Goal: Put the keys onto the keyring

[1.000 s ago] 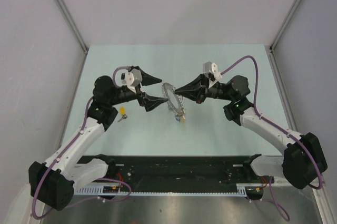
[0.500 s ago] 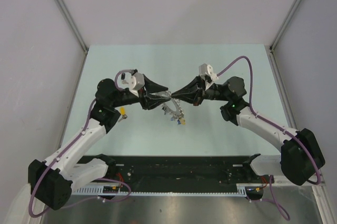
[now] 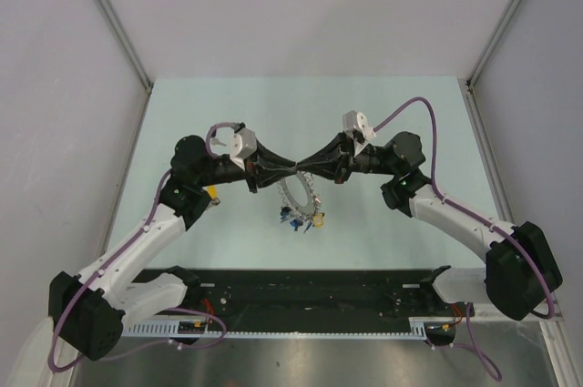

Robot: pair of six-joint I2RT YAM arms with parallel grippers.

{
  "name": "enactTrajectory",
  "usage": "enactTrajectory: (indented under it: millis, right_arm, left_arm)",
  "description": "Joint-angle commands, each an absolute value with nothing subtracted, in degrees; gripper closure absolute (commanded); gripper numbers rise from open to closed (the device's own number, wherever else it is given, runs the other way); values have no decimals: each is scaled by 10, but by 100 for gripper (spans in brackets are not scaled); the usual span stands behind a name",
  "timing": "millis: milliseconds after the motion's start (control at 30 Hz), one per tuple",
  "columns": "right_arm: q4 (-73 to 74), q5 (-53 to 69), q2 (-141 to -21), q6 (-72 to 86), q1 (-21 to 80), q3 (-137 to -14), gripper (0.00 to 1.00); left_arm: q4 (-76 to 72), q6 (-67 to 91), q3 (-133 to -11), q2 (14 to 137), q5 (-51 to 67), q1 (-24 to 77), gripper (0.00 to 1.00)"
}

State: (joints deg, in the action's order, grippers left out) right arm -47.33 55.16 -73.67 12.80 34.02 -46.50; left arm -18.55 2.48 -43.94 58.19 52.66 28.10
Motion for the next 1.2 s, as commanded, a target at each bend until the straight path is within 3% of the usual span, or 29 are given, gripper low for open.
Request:
enactTrajectory:
  millis: [0,400,533,633,1167]
  right_arm:
    - [-511,541,-721,115,343,-473,100]
    - [-495,529,-718,99,350,-473,100]
    - [-485,520,-712,95,350,-472,100]
    - [-469,508,-705,88,348,-472,100]
    - [-438,501,-685,74,347,-472,100]
  left_arm:
    - [-173,9,-460,587,533,292,78]
    - [-165,11,-464,600,530,307,86]
    - [-156,11,-468,597,519,308,68]
    - [-143,2,-467,578,487,308,62]
    - [-128,-33,-457,550,451,308,68]
